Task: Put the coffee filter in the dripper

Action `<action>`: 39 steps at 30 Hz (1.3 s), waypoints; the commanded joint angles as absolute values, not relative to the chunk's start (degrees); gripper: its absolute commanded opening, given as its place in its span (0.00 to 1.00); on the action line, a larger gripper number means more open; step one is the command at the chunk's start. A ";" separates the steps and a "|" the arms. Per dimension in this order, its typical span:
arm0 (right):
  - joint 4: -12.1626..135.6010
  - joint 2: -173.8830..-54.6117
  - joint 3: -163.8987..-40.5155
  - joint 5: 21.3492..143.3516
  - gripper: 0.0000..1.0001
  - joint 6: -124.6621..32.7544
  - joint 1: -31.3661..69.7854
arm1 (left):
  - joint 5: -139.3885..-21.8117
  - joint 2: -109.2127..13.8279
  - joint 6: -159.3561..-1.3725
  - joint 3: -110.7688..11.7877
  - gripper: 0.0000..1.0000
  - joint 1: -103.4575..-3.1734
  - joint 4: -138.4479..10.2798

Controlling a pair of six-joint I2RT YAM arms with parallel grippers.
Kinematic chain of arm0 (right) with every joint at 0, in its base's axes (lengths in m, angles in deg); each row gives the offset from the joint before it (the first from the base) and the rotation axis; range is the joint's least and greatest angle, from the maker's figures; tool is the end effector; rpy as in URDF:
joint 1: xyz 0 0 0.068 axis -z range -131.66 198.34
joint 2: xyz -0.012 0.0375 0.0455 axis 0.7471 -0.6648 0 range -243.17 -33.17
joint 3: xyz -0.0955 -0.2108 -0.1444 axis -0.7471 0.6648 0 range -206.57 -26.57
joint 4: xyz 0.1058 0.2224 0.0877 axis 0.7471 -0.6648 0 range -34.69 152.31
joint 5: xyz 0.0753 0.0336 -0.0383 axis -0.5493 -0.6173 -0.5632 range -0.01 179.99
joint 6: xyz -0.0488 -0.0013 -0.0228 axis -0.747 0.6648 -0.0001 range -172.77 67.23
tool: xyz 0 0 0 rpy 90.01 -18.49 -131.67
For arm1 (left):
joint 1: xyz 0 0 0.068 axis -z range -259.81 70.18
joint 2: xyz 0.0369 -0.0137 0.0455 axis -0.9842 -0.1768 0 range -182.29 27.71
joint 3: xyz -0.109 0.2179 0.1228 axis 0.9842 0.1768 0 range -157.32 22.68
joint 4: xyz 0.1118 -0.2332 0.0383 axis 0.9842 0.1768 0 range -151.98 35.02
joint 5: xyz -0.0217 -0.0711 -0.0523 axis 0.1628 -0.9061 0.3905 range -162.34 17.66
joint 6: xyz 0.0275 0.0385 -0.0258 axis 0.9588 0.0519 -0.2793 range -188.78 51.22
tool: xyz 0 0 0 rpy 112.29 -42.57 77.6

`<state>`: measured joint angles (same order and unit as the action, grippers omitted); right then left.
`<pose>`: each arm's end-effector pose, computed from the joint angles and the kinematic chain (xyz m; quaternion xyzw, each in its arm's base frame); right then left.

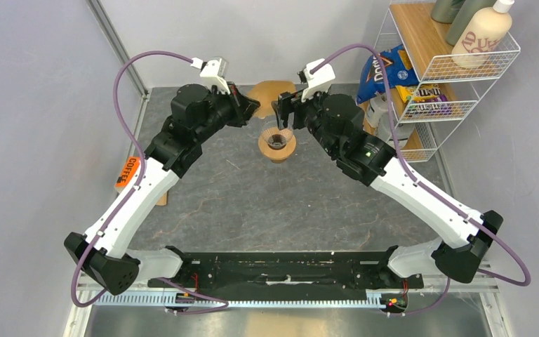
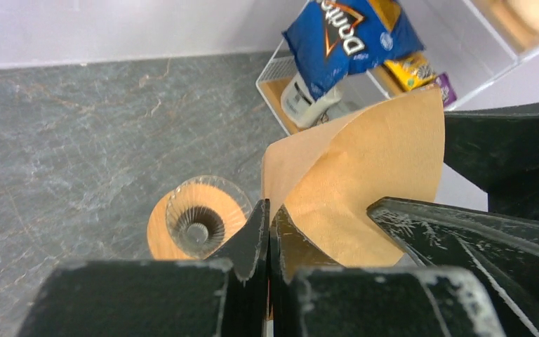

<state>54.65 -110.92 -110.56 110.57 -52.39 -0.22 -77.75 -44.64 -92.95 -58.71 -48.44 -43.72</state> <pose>0.2135 0.2228 0.4551 -0.1736 0.6939 0.1681 0.6783 0.2377 -0.1489 0.4453 0.0784 0.7574 -0.3334 0.5559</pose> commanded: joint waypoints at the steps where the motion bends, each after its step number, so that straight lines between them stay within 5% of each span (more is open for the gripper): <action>1: 52.37 -110.79 -115.39 110.46 0.87 -43.34 0.36 | -73.46 -42.75 -98.36 -57.66 0.02 -48.26 -54.27; 12: 48.55 -113.92 -118.24 109.94 0.68 -34.04 0.67 | -72.64 -42.06 -95.87 -56.17 0.02 -46.05 -59.59; 25: 49.12 -113.90 -118.33 110.59 0.01 -33.11 0.79 | -65.87 -40.35 -89.80 -54.15 0.02 -43.58 -60.35; 39: 46.61 -112.32 -117.99 108.41 0.00 -31.24 0.79 | -67.17 -39.71 -83.48 -51.79 0.02 -43.52 -64.89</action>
<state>46.50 -114.38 -116.42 108.80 -32.34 0.57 -66.82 -41.65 -87.61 -52.35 -43.72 -59.67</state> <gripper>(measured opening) 0.007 0.030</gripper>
